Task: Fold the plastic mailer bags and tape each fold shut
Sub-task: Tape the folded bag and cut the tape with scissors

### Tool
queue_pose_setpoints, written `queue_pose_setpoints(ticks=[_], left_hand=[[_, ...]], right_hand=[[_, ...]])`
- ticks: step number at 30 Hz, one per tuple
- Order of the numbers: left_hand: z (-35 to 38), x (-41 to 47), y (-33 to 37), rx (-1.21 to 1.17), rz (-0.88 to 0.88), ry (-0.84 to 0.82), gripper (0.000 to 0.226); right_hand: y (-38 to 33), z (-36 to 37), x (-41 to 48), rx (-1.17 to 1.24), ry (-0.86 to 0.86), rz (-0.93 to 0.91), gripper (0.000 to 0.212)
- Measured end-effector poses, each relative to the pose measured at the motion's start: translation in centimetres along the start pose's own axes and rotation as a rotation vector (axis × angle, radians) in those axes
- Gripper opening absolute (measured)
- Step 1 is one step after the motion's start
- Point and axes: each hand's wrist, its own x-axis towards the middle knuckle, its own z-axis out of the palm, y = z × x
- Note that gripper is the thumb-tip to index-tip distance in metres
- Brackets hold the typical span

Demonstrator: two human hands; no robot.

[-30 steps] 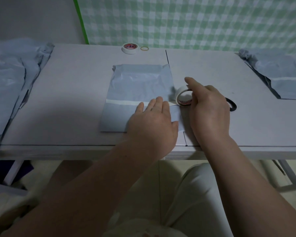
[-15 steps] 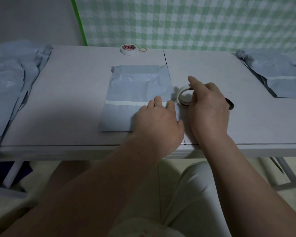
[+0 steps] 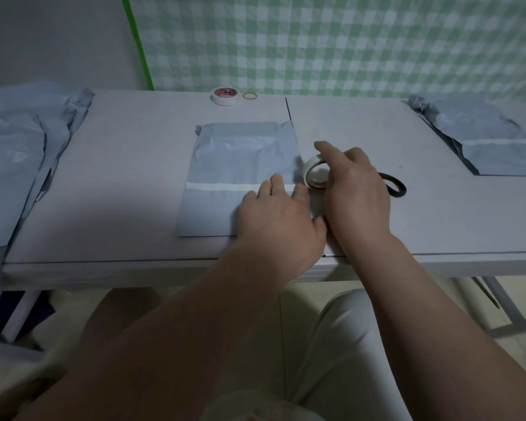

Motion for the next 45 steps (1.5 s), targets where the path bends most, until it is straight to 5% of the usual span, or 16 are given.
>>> queue_pose_setpoints(ticks=[17, 27, 31, 34, 37, 45], left_hand=[[-0.6, -1.9, -6.4, 0.006, -0.106, -0.010, 0.053], [-2.5, -2.7, -9.5, -0.014, -0.235, -0.075, 0.058], [-3.8, -1.2, -8.9, 0.055, -0.155, 0.012, 0.032], [-3.9, 1.0, -6.8, -0.221, 0.001, 0.173, 0.032], [-3.3, 3.4, -4.8, -0.549, 0.123, 0.118, 0.038], [-0.1, 5.5, -5.6, -1.158, 0.001, 0.064, 0.013]], right_hand=[[-2.8, -0.2, -0.1, -0.319, -0.076, -0.065, 0.039], [-2.0, -0.1, 0.0, -0.257, -0.066, -0.111, 0.052], [-0.9, -0.1, 0.0, -0.095, -0.063, -0.108, 0.063], [-0.4, 0.2, 0.1, -0.017, -0.050, -0.126, 0.069], [-0.1, 0.3, 0.4, 0.065, 0.003, -0.116, 0.062], [0.5, -0.9, 0.6, 0.222, 0.132, -0.139, 0.032]])
